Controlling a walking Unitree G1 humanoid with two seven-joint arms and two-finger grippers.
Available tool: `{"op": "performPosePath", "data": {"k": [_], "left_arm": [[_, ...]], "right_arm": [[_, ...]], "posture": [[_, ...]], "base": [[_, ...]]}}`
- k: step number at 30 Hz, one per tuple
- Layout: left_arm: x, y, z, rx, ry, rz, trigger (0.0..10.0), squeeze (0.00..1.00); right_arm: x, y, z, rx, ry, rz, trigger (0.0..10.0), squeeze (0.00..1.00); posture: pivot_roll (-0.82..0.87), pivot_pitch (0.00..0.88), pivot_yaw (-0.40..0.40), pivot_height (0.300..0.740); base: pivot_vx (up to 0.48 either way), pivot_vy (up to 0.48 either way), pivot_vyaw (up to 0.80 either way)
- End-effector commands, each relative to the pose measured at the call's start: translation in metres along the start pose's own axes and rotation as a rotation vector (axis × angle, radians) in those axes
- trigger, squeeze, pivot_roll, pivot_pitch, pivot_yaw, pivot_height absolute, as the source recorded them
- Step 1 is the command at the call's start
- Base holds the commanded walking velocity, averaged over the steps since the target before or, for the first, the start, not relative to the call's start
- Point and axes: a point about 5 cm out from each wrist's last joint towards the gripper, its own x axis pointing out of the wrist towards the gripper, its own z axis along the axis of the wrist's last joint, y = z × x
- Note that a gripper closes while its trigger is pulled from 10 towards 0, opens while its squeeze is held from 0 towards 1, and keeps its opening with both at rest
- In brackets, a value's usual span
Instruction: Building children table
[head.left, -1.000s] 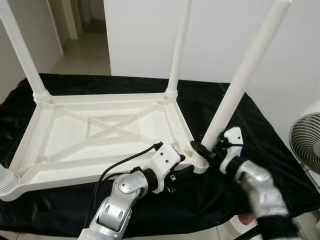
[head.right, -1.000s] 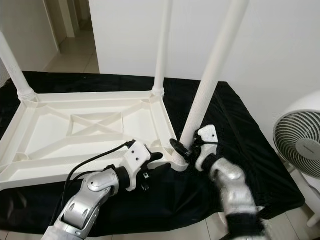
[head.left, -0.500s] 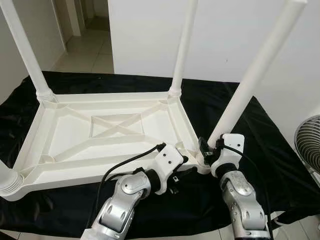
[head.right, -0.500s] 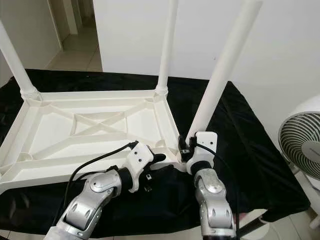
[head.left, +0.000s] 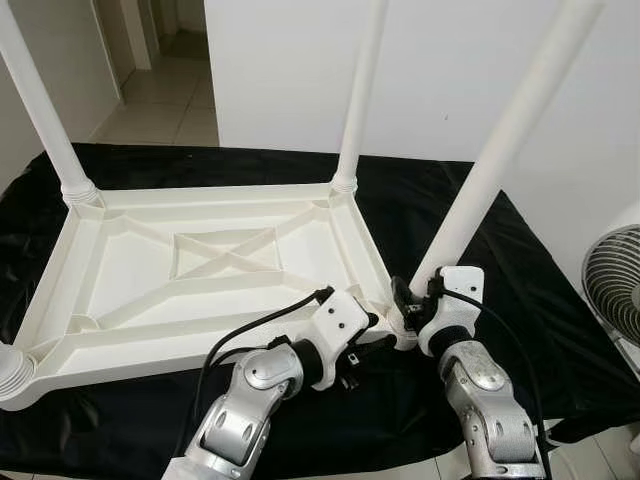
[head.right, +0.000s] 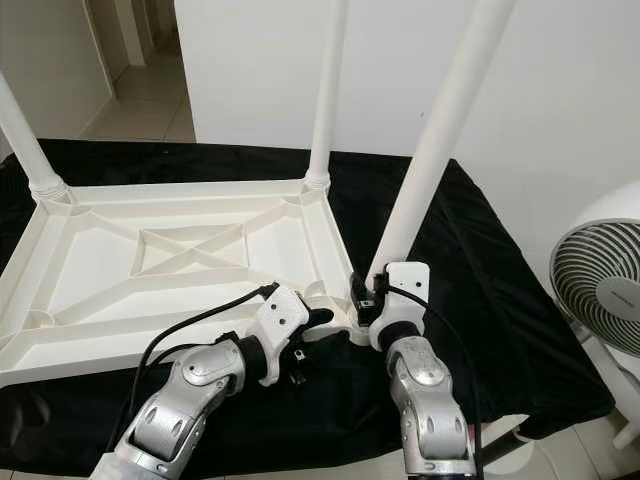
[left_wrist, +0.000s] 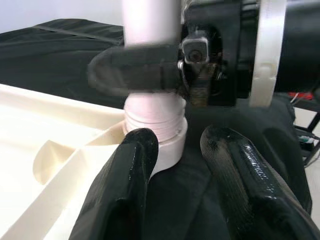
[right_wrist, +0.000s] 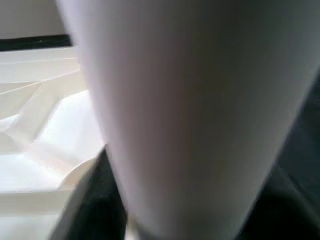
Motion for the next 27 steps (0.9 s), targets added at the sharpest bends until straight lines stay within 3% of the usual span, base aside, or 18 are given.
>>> {"op": "performPosePath", "data": {"k": [1, 3, 4, 9, 10, 21, 23, 27], "left_arm": [[0.001, 0.002, -0.002, -0.006, 0.002, 0.058, 10.0, 0.00], [0.001, 0.002, -0.002, -0.006, 0.002, 0.058, 10.0, 0.00], [0.000, 0.003, -0.002, -0.004, 0.003, 0.062, 10.0, 0.00], [-0.002, 0.004, -0.003, -0.003, 0.006, 0.067, 10.0, 0.00], [-0.002, 0.004, -0.003, -0.003, 0.007, 0.068, 10.0, 0.00], [-0.002, 0.005, -0.002, -0.002, 0.008, 0.068, 10.0, 0.00], [-0.002, 0.006, -0.001, 0.004, 0.007, 0.059, 10.0, 0.00], [-0.002, 0.006, -0.001, 0.006, 0.008, 0.057, 10.0, 0.00]], "right_arm": [[0.000, -0.001, 0.001, -0.012, 0.003, 0.167, 10.0, 1.00], [0.000, -0.001, 0.001, -0.012, 0.003, 0.167, 10.0, 1.00], [-0.001, -0.005, 0.002, -0.047, 0.001, 0.263, 10.0, 1.00], [0.000, -0.017, -0.003, -0.086, 0.044, 0.330, 10.0, 1.00], [0.000, -0.021, -0.005, -0.106, 0.055, 0.378, 10.0, 0.00], [0.007, -0.034, -0.010, -0.148, 0.069, 0.478, 10.0, 0.00], [0.018, -0.034, -0.017, -0.214, 0.083, 0.555, 10.0, 0.00], [0.022, -0.034, -0.022, -0.213, 0.097, 0.572, 10.0, 0.00]], "posture": [[-0.01, 0.007, -0.060, 0.740], [-0.01, 0.007, -0.060, 0.740], [-0.01, 0.004, -0.062, 0.740], [0.00, 0.003, -0.064, 0.740], [0.00, 0.004, -0.063, 0.740], [0.00, 0.006, -0.047, 0.740], [0.00, 0.007, -0.037, 0.740], [0.00, 0.007, -0.037, 0.740]], "base": [[0.000, 0.000, 0.00], [0.000, 0.000, 0.00], [0.000, 0.000, 0.00], [0.000, 0.000, 0.00], [0.000, 0.000, 0.00], [0.000, 0.000, 0.00], [0.000, 0.000, 0.00], [0.000, 0.000, 0.00]]}}
